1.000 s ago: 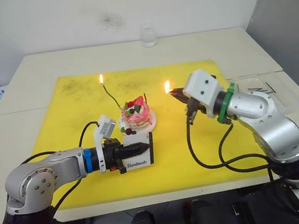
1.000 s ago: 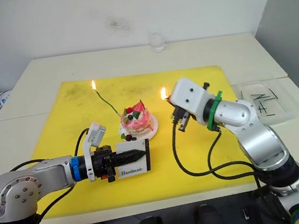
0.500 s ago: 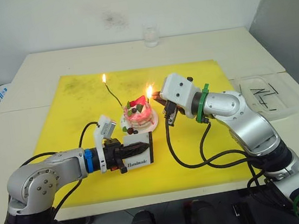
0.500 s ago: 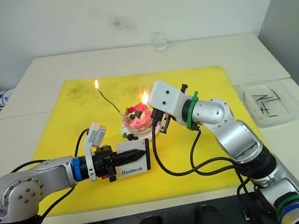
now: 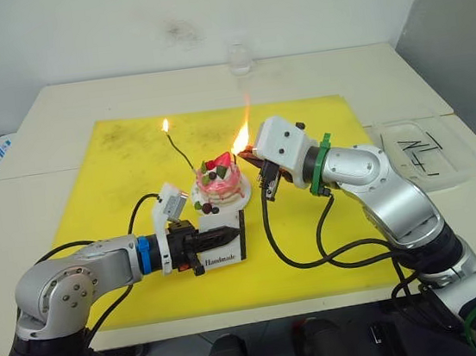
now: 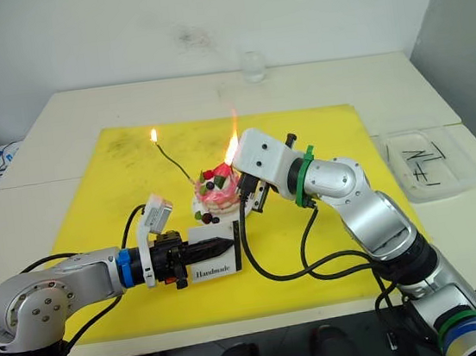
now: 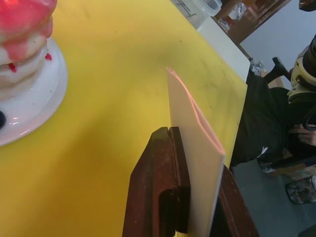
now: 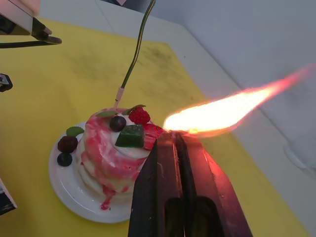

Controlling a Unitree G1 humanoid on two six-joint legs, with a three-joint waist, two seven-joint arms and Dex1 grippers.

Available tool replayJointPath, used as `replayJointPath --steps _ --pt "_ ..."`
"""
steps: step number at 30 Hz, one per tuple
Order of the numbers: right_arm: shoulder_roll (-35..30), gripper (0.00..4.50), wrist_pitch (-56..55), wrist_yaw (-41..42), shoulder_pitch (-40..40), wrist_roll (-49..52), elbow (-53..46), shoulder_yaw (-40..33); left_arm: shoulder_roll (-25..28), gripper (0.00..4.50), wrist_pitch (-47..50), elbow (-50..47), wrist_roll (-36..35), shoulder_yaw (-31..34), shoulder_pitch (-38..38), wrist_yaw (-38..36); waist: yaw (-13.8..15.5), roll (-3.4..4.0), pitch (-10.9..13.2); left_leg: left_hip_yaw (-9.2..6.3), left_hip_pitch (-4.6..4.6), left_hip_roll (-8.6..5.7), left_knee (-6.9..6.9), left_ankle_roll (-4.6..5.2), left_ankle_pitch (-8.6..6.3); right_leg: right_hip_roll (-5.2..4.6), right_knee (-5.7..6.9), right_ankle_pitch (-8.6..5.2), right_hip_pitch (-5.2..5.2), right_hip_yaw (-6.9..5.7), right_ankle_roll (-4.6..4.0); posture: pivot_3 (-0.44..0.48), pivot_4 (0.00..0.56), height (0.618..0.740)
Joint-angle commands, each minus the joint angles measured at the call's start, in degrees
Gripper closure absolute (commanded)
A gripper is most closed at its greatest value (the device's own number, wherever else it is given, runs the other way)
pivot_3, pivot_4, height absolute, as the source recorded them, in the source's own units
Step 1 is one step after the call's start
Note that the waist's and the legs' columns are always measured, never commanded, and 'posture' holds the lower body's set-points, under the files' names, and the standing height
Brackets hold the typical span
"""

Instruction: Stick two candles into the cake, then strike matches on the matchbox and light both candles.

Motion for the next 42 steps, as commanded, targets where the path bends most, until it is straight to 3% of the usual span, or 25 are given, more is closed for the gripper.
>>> replayJointPath --steps 1,14,24,33,42 --pt "0.08 4.49 -1.15 0.06 -0.88 -0.45 -1.14 -1.05 -0.16 4.50 -1.30 -0.49 -0.09 0.26 -0.64 -0.79 0.00 0.00 0.00 0.00 0.00 0.00 0.00 0.00 0.00 0.00 0.00 0.00 0.00 0.00 0.00 0.000 0.150 0.740" --pt "-1.34 4.49 0.50 0.74 0.68 0.92 -3.17 -2.61 -0.90 4.50 -1.41 -0.29 0.32 -0.19 -1.01 -0.92 0.00 0.00 0.00 0.00 0.00 0.00 0.00 0.00 0.00 0.00 0.00 0.00 0.00 0.00 0.00 0.000 0.150 0.740" --pt "-11.64 4.49 4.19 3.23 3.99 3.50 -6.97 -13.31 -2.41 4.50 -1.03 -0.33 -0.27 -0.12 -1.30 -0.23 0.10 0.00 0.00 0.02 -0.01 -0.02 0.00 0.00 0.00 -0.02 -0.02 0.00 0.00 0.01 0.00 0.000 0.150 0.740" --pt "-27.87 4.49 0.47 2.72 11.43 0.60 4.70 -27.69 -5.41 4.50 -0.45 -1.90 -1.69 0.13 -0.16 2.20 0.21 -0.02 0.01 0.27 -0.03 -0.07 0.00 0.01 0.00 -0.02 -0.07 0.00 0.01 0.04 0.00 0.000 0.150 0.740" --pt "-30.48 4.49 -6.55 0.25 18.27 -1.82 17.46 -29.84 -7.32 4.50 -0.91 -2.94 -2.29 0.32 1.49 4.51 -0.05 -0.02 0.01 0.35 0.02 -0.08 0.00 0.01 0.00 0.07 0.01 0.00 0.00 0.06 0.00 0.000 0.150 0.740"
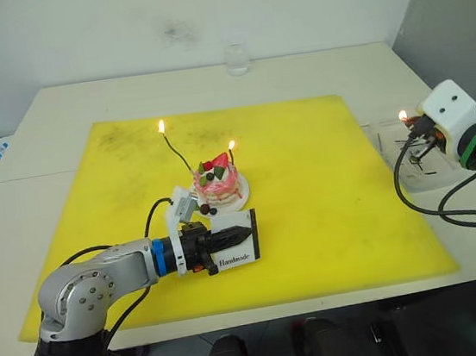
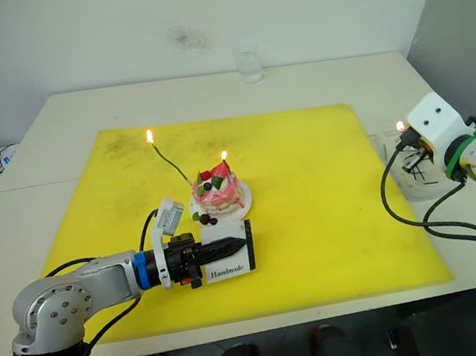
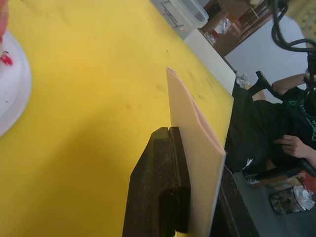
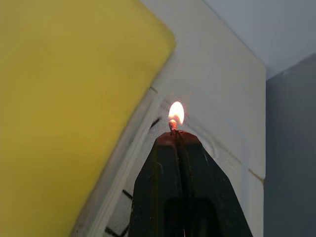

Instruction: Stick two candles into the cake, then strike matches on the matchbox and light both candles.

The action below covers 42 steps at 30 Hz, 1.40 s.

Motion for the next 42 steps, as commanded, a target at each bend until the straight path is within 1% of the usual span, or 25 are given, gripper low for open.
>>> replayJointPath --steps 1,5,11,15,18,23,25,30,33,35,37,42 --pt "-1.81 4.49 -4.60 -1.38 0.51 -2.09 3.06 -1.54 -0.65 4.50 -1.09 -2.30 -1.32 0.86 0.70 0.86 0.02 0.00 0.00 0.00 0.00 0.00 0.00 0.00 0.00 0.01 0.00 0.00 0.00 -0.01 0.00 0.000 0.150 0.740" --pt "-2.88 4.49 -7.76 -2.30 1.05 -4.88 8.01 0.15 -1.52 4.50 -1.35 -3.15 -1.67 0.94 1.73 2.06 0.08 0.00 0.00 0.03 -0.02 0.00 0.01 0.00 0.00 0.00 -0.01 0.00 0.00 0.04 0.00 0.000 0.150 0.740" --pt "-2.15 4.49 -9.20 -2.70 0.86 -6.79 11.40 1.69 -2.09 4.50 -1.51 -3.74 -2.13 0.95 2.45 3.21 0.06 0.00 0.00 0.03 0.00 -0.01 0.02 0.00 0.00 0.00 -0.01 0.00 0.01 0.03 0.01 0.000 0.150 0.740" --pt "-1.30 3.59 -11.94 -4.92 0.71 -7.13 12.10 0.75 -2.10 4.50 -1.61 -3.76 -2.20 0.97 2.59 3.75 0.06 0.00 0.00 0.03 0.00 -0.02 0.02 -0.01 0.00 0.00 0.00 0.00 0.01 0.03 0.01 0.000 0.150 0.740" --pt "-0.80 2.49 -12.37 -5.92 0.55 -6.52 11.28 -0.42 -1.56 4.50 -1.86 -3.60 -1.76 0.80 2.84 3.75 0.06 0.00 0.00 0.04 0.00 -0.01 0.02 -0.01 0.00 0.00 0.00 0.00 0.01 0.05 0.01 0.000 0.150 0.740" --pt "-1.87 0.63 -12.75 -6.21 1.01 -6.24 9.08 -2.71 -0.94 4.50 -1.73 -2.91 -1.42 0.78 2.31 4.36 0.14 0.00 0.00 0.03 -0.01 0.00 0.02 -0.01 0.01 0.00 0.00 0.00 0.02 0.04 0.01 0.000 0.150 0.740" --pt "-2.92 0.03 -13.55 -5.30 0.70 -5.45 7.08 -4.26 -0.44 4.50 -1.04 -2.76 -1.87 1.08 1.89 4.80 0.14 0.00 0.00 0.04 0.00 0.00 0.02 -0.01 0.00 -0.01 0.00 0.00 0.02 0.05 0.01 0.000 0.150 0.740" --pt "-5.55 0.03 -16.81 2.21 0.12 0.11 -0.05 -6.73 1.18 4.50 3.10 -2.30 -5.97 2.23 0.30 7.05 0.11 0.01 0.00 0.01 0.01 0.00 0.02 -0.01 0.00 0.00 0.00 0.00 0.03 0.01 0.01 0.000 0.150 0.740" --pt "-5.85 0.03 -14.71 8.24 0.12 6.13 -4.84 -7.23 1.69 4.50 5.55 -1.49 -7.32 1.88 -0.84 9.19 0.07 0.01 0.00 -0.01 0.03 0.02 0.02 -0.01 0.00 0.01 -0.01 0.00 0.06 0.00 0.01 0.000 0.150 0.740" --pt "-6.59 0.03 -9.28 14.92 2.18 13.90 -11.31 -7.00 1.62 4.50 8.16 -0.62 -8.30 1.35 -1.84 11.69 0.14 0.01 0.01 -0.04 0.03 0.02 0.02 -0.01 0.00 0.01 -0.01 0.00 0.07 -0.03 0.01 0.000 0.150 0.740" --pt "-6.83 0.03 -2.66 18.63 3.78 20.84 -17.49 -6.64 1.65 4.50 10.37 -0.04 -8.77 0.72 -2.60 13.46 0.25 0.01 0.01 -0.09 0.02 0.05 0.02 -0.01 0.00 0.00 -0.01 0.00 0.08 -0.05 0.01 0.000 0.150 0.740" --pt "-5.45 0.03 10.18 19.85 4.03 35.05 -28.20 -5.00 0.75 4.50 12.60 1.25 -8.50 0.44 -3.44 16.84 0.27 0.00 0.01 -0.25 0.02 0.05 0.05 -0.01 0.00 -0.06 -0.01 0.01 0.10 -0.03 0.03 0.000 0.150 0.740"
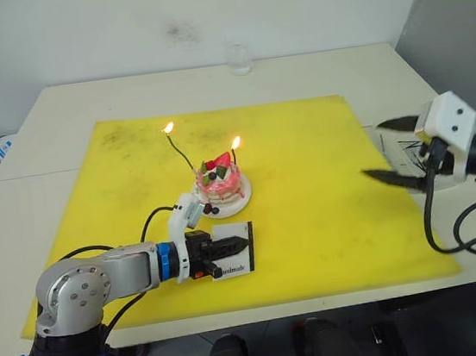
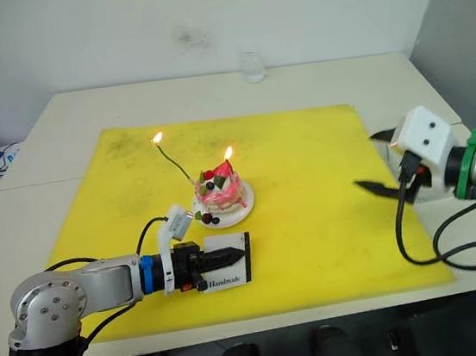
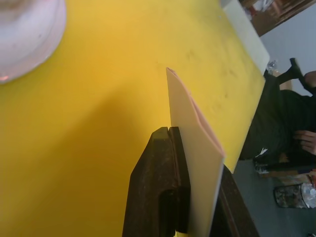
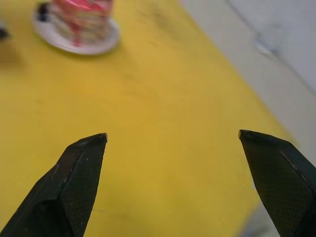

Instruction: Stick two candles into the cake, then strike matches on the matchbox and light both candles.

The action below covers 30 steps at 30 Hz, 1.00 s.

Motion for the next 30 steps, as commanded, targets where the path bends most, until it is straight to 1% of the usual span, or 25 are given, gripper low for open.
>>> replayJointPath --steps 1,3,7,8,10,15,21,25,28,30 --pt "0.54 0.03 8.14 0.82 -0.85 10.57 -8.28 0.87 -0.22 4.50 1.36 -0.19 -0.17 -0.51 -1.01 1.72 0.00 0.00 0.00 -0.01 0.01 -0.01 0.01 0.00 0.00 -0.01 0.00 0.01 0.01 0.00 0.01 0.000 0.150 0.740" --pt "0.74 0.03 8.82 0.62 -1.14 11.35 -9.81 3.29 -0.41 4.50 1.92 -0.21 0.03 -1.24 -1.48 1.88 0.03 0.00 0.00 -0.05 0.02 -0.02 0.01 0.00 0.00 -0.01 0.00 0.01 0.04 -0.03 0.01 0.000 0.150 0.740" --pt "1.50 0.03 7.94 -0.39 -2.42 10.49 -9.86 6.76 -0.14 4.50 2.57 -0.40 0.21 -2.31 -2.56 1.58 0.04 0.00 0.00 -0.03 0.01 -0.06 0.03 0.00 0.00 -0.02 -0.01 0.01 0.05 -0.03 0.02 0.000 0.150 0.740" --pt "1.92 0.00 7.91 -0.77 -2.92 10.51 -9.89 7.45 0.33 3.91 2.60 -0.40 0.63 -2.50 -2.82 1.20 0.04 0.00 0.00 -0.02 0.01 -0.07 0.03 0.00 0.00 -0.01 -0.01 0.01 0.05 -0.03 0.02 0.000 0.150 0.740" --pt "2.73 0.00 8.24 -1.47 -3.70 11.00 -10.15 8.43 1.05 3.43 2.75 0.03 1.10 -2.52 -3.45 0.59 0.04 0.00 0.00 -0.03 0.00 -0.08 0.02 0.00 0.00 -0.01 -0.01 0.01 0.04 -0.03 0.02 0.000 0.150 0.740" --pt "3.51 0.00 8.57 -2.59 -4.06 11.03 -10.74 9.70 3.22 1.81 3.10 0.78 1.96 -2.90 -4.74 -1.55 0.06 0.00 0.00 -0.02 -0.01 -0.07 0.01 0.00 0.00 0.01 -0.03 0.01 0.04 -0.10 0.01 0.000 0.150 0.740" --pt "3.39 0.00 8.67 -3.17 -3.70 11.12 -11.39 9.89 4.99 0.01 3.35 0.60 2.47 -2.79 -5.16 -3.50 0.06 0.00 0.00 -0.03 0.00 -0.05 0.01 0.00 0.00 -0.01 -0.03 0.01 0.04 -0.06 0.01 0.000 0.150 0.740" --pt "3.37 0.00 8.56 -3.19 -3.55 11.16 -11.84 9.88 7.63 0.01 4.36 -0.31 1.71 -1.32 -5.82 -4.88 0.03 0.00 0.00 -0.04 0.00 -0.05 0.01 0.00 0.00 0.00 -0.02 0.01 0.04 -0.07 0.01 0.000 0.150 0.740" --pt "3.18 0.00 8.36 -2.91 -3.23 11.30 -12.00 9.47 12.30 0.01 3.51 -2.06 2.41 -0.60 -5.47 -7.93 -0.02 -0.02 0.01 -0.04 0.01 -0.05 0.00 0.00 0.00 0.02 -0.02 0.00 0.03 -0.10 0.00 0.000 0.150 0.740" --pt "2.90 0.00 8.17 -2.64 -3.02 11.27 -11.90 9.18 15.98 0.01 1.35 -3.45 4.22 -0.63 -4.63 -10.89 -0.02 -0.02 0.01 -0.04 0.00 -0.04 -0.01 0.00 0.00 0.02 -0.03 0.00 0.02 -0.09 0.00 0.000 0.150 0.740"
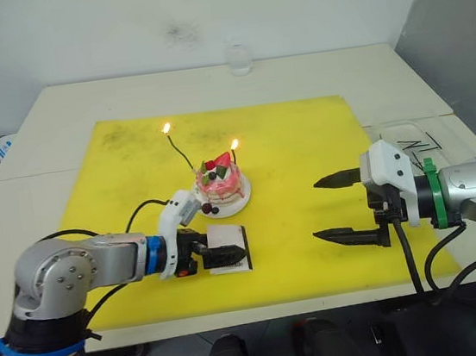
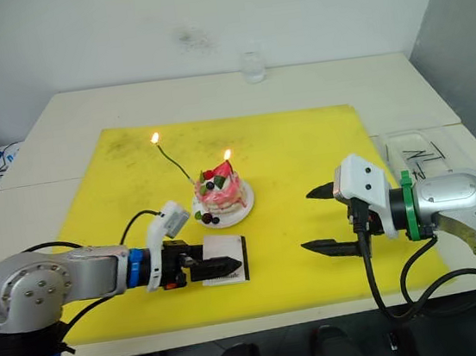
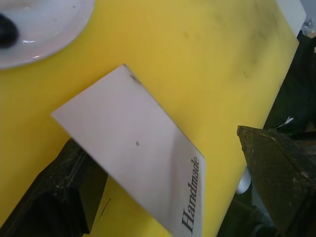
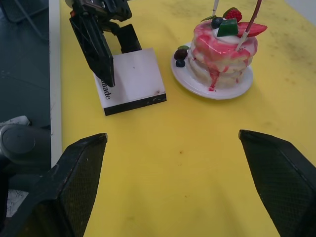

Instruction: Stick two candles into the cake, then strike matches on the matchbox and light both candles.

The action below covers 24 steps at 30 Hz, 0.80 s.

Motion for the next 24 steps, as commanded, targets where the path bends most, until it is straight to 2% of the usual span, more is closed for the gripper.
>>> replayJointPath --steps 1,5,7,9,12,15,17,24 --pt "-0.85 0.00 -0.90 0.42 0.02 0.75 -1.41 -1.57 5.38 0.01 -3.43 -3.45 2.25 2.25 0.94 -5.29 0.01 0.00 0.00 0.00 0.00 0.00 -0.01 0.00 0.00 0.00 -0.01 0.00 -0.01 0.00 0.00 0.000 0.150 0.740" --pt "-1.99 0.00 -1.54 0.95 0.67 0.61 -1.00 -3.20 12.51 0.01 -12.40 -6.42 8.70 4.49 6.18 -12.58 0.00 0.00 0.00 0.01 -0.01 0.04 -0.02 0.00 0.00 -0.06 -0.04 -0.01 -0.03 0.05 -0.01 0.000 0.150 0.740" --pt "-2.77 0.00 -2.25 1.04 0.91 0.36 -0.54 -4.80 16.37 0.01 -21.30 -6.65 15.61 6.50 11.53 -17.60 0.01 0.01 0.01 0.04 -0.01 0.04 -0.03 0.00 -0.01 -0.08 -0.05 -0.01 -0.06 0.07 -0.02 0.000 0.150 0.740" --pt "-3.06 0.00 -4.43 0.76 0.90 -0.60 0.70 -7.34 17.91 0.01 -31.43 -3.54 22.71 10.15 16.15 -21.12 0.00 0.04 0.02 0.07 -0.01 0.06 -0.06 -0.01 -0.01 -0.11 -0.05 -0.02 -0.10 0.10 -0.04 0.000 0.150 0.740" --pt "-2.62 0.00 -9.02 0.24 0.26 -2.48 3.31 -11.00 15.66 0.01 -45.27 3.10 31.49 15.29 18.99 -21.21 0.26 0.04 0.03 0.13 -0.02 0.06 -0.06 -0.01 -0.01 -0.13 -0.03 -0.05 -0.13 -0.01 -0.11 0.000 0.150 0.740" --pt "-4.41 0.00 -10.32 3.18 0.02 -1.29 5.12 -13.11 14.98 0.01 -54.12 5.85 38.14 16.40 21.71 -22.27 0.50 0.05 0.03 0.23 -0.02 0.08 -0.07 0.00 -0.01 -0.13 -0.04 -0.13 -0.13 -0.02 -0.24 0.000 0.150 0.740" --pt "-5.98 0.00 -10.74 5.83 -0.60 0.11 6.51 -14.62 14.38 0.01 -58.48 7.02 40.08 17.18 23.01 -24.04 0.62 0.07 0.04 0.34 -0.03 0.07 -0.10 0.00 -0.02 -0.20 -0.06 -0.11 -0.15 0.06 -0.19 0.000 0.150 0.740" --pt "-10.53 0.00 -10.22 12.10 1.66 3.23 9.25 -18.56 12.32 0.01 -59.69 7.92 40.20 20.60 25.87 -26.70 0.97 0.05 0.05 0.40 -0.11 0.12 -0.12 -0.09 -0.09 -0.19 -0.20 -0.12 -0.17 0.03 -0.18 0.000 0.150 0.740"
